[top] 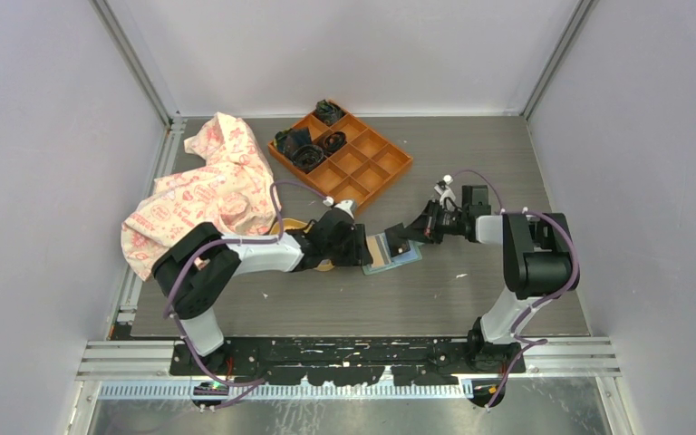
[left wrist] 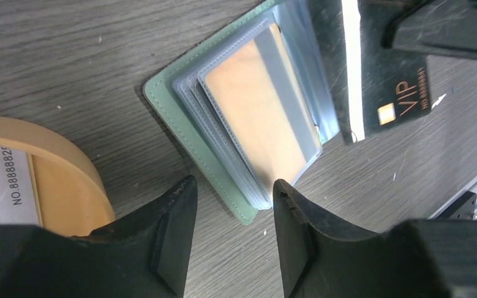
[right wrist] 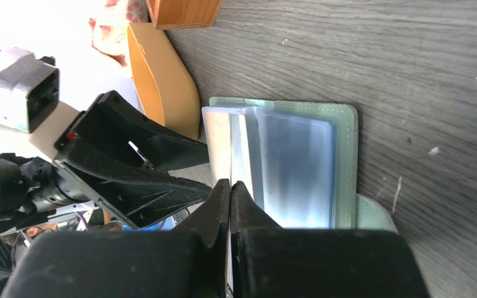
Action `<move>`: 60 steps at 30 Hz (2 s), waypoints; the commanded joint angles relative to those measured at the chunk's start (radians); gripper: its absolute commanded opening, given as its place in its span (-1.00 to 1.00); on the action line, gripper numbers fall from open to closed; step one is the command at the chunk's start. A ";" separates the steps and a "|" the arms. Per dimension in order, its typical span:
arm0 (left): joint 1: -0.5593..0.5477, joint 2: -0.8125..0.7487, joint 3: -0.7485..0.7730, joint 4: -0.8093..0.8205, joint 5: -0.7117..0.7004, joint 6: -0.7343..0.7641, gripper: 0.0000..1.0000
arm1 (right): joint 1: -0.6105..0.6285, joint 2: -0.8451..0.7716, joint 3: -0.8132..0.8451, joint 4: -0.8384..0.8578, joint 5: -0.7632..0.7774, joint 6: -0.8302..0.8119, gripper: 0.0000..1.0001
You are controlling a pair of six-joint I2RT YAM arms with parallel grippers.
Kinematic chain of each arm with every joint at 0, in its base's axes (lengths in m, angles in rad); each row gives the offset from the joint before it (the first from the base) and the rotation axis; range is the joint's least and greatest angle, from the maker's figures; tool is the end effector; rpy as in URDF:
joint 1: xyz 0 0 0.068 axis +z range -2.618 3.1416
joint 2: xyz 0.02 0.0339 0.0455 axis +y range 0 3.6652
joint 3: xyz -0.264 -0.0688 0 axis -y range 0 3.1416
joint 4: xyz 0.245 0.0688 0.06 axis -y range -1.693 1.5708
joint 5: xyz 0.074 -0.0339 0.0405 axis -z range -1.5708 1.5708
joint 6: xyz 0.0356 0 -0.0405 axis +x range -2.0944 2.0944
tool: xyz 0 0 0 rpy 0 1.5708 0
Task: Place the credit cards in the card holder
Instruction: Insert the credit card into the card slot.
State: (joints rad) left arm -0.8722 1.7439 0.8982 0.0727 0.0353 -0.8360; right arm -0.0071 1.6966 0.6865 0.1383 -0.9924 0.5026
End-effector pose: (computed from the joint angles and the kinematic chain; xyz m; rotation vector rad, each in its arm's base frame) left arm 0.2250 -0.2698 0.1535 0.0643 2.5171 -0.8294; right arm 0.2946 0.0277 0.1283 0.1426 2.3726 1.4323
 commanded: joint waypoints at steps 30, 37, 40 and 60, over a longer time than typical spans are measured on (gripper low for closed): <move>0.055 -0.217 -0.054 0.133 0.082 0.103 -0.05 | 0.045 -0.252 0.049 0.045 -0.087 -0.012 -0.98; 0.057 -0.256 -0.179 0.590 0.279 0.012 0.12 | 0.045 -0.435 -0.015 0.334 -0.139 0.188 -0.98; 0.056 -0.177 -0.186 0.784 0.341 -0.059 0.13 | 0.047 -0.446 -0.036 0.465 -0.160 0.297 -0.98; 0.078 -0.012 -0.151 1.197 0.440 -0.215 -0.63 | 0.105 -0.462 -0.079 0.644 -0.218 0.374 -0.98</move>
State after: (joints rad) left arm -0.8146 1.7004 0.7155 1.1206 0.4431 -1.0100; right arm 0.0822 1.2694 0.6079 0.6880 -1.1748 0.8707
